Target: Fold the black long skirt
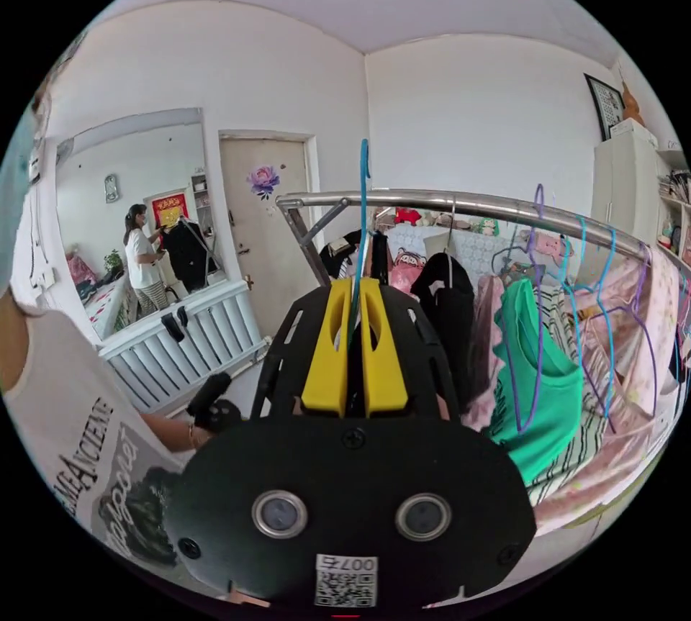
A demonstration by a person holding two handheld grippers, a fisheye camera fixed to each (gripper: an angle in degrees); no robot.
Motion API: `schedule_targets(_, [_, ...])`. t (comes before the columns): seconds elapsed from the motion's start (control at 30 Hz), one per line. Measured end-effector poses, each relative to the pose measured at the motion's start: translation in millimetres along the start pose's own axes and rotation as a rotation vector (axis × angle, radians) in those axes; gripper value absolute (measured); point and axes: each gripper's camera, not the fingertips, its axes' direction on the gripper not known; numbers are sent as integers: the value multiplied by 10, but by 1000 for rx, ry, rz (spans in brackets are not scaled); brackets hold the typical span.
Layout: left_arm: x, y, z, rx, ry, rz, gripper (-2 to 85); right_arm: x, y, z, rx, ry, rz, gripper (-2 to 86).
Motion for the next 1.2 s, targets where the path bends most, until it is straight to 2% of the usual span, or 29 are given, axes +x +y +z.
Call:
schedule_targets(0.1, [186,-101,-240,71,-97,76,41,-33,369,-764,28,14,11,6])
schedule_targets(0.23, [556,-360,-465,201,-90,209,63,-239,746,-1986,63,68,70,6])
schedule_targets(0.33, [1215,-625,-554,321,72,372,77,-663,970,-2808,69,180,90,5])
schedule_targets(0.47, [2127,-769,-443,354,358,512,102,-1482,1263,-3729,31,394,110,5])
schedule_targets(0.53, [2873,-762,-282,305,562,598,118,-1878,1394,-4058,12,507,123,5])
schedule_targets(0.6, [3491,-686,-164,236,673,666,116,-2255,1533,-4351,-4,618,153,5])
schedule_targets(0.73, [4853,-307,-29,209,794,849,115,-3156,1912,-5006,9,892,271,5])
schedule_targets(0.97, [6662,188,173,117,1085,999,88,-4695,2492,-5624,57,1331,490,4])
schedule_targets(1.13, [8355,695,461,-191,1435,1072,110,-5284,2673,-5780,56,1489,596,6])
schedule_targets(1.2, [8819,893,442,-213,1519,1099,115,-5429,2728,-5835,58,1529,630,6])
